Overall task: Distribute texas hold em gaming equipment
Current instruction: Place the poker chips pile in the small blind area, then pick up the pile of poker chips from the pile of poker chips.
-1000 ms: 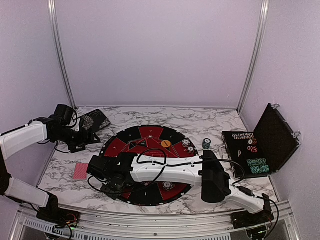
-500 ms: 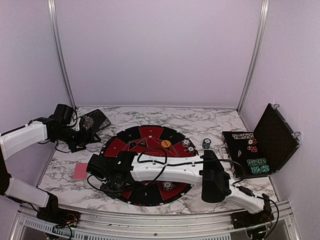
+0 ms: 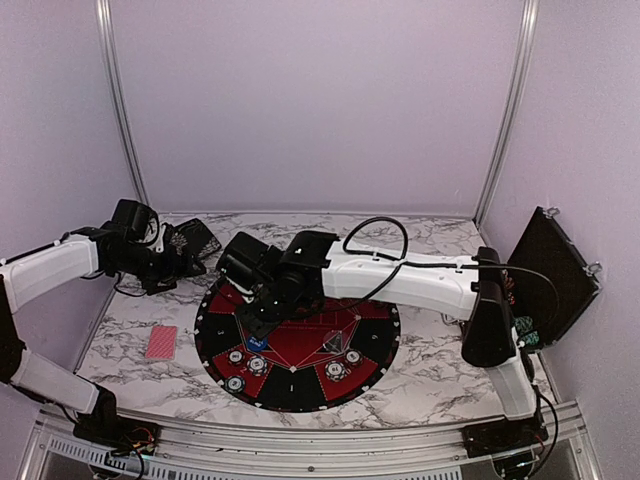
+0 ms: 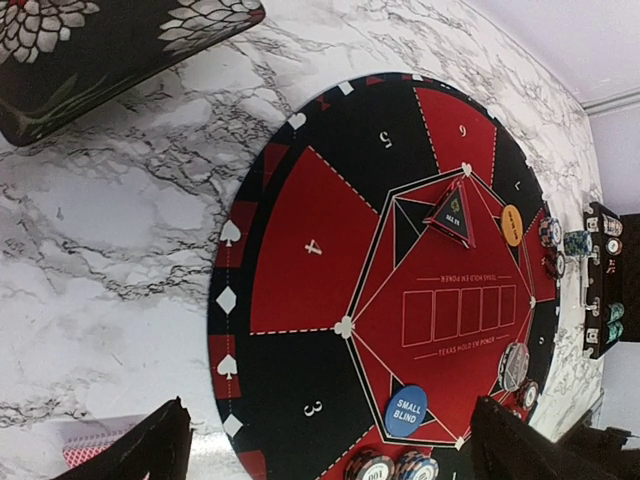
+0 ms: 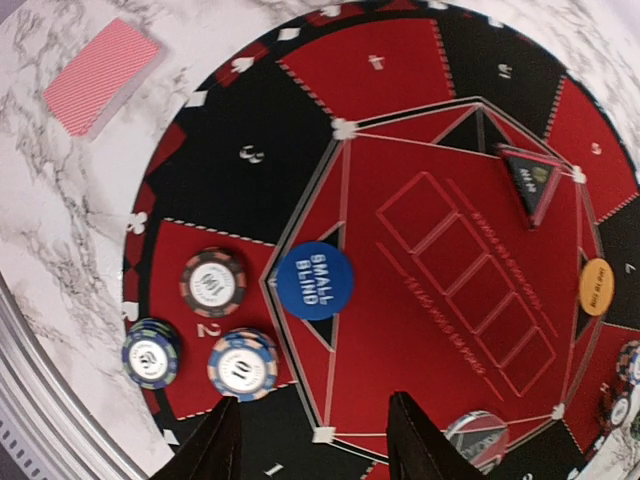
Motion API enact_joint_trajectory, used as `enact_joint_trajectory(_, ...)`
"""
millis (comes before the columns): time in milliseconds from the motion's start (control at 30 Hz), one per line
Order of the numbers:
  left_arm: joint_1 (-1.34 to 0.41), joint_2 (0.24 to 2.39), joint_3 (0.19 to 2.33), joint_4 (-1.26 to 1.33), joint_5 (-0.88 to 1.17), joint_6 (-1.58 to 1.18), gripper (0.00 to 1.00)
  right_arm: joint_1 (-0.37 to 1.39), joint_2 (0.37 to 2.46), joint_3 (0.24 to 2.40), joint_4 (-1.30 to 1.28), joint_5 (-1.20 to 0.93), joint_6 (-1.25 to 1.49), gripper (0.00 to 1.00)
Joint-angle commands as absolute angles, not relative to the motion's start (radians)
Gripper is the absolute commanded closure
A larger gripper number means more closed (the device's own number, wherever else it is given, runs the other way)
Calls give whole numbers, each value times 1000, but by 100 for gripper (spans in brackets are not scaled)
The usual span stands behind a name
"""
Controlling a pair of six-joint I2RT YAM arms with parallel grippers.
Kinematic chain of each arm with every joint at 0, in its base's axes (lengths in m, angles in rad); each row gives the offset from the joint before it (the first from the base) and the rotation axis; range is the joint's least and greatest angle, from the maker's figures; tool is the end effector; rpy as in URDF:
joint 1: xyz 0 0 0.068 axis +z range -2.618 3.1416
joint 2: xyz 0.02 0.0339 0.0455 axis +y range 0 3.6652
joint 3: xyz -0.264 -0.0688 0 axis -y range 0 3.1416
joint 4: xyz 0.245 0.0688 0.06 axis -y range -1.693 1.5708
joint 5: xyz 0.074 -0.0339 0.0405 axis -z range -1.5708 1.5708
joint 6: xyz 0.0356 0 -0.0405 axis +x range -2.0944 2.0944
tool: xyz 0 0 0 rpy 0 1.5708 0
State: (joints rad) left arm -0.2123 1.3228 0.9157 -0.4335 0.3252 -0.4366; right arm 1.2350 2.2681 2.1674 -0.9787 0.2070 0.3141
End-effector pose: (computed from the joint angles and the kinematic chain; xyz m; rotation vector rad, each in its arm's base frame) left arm 0.2672 -0.0692 0.2472 -0.1222 2.4662 -0.6835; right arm 0.1686 0.4609 0.2550 -1.1099 2.3923 0.2666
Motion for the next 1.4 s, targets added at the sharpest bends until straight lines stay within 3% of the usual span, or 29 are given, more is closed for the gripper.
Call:
enact_joint_trajectory(0,-260,1371,985,-405,299,-412,1,1167,2149,2047,-948,261,343,52)
enact_joint_trajectory(567,-355,1548,1212,-443,285,-383,1,741,1787,1492,-790,225,309,52)
enact_joint_trajectory(933,-356,1603,1208,-438,298,-351,1,489,1804,1434,-743,209,251,52)
enact_joint_trajectory(1367,-350,1611,1190,-429,301,-350,1,402,1894,1440,-707,161,216,42)
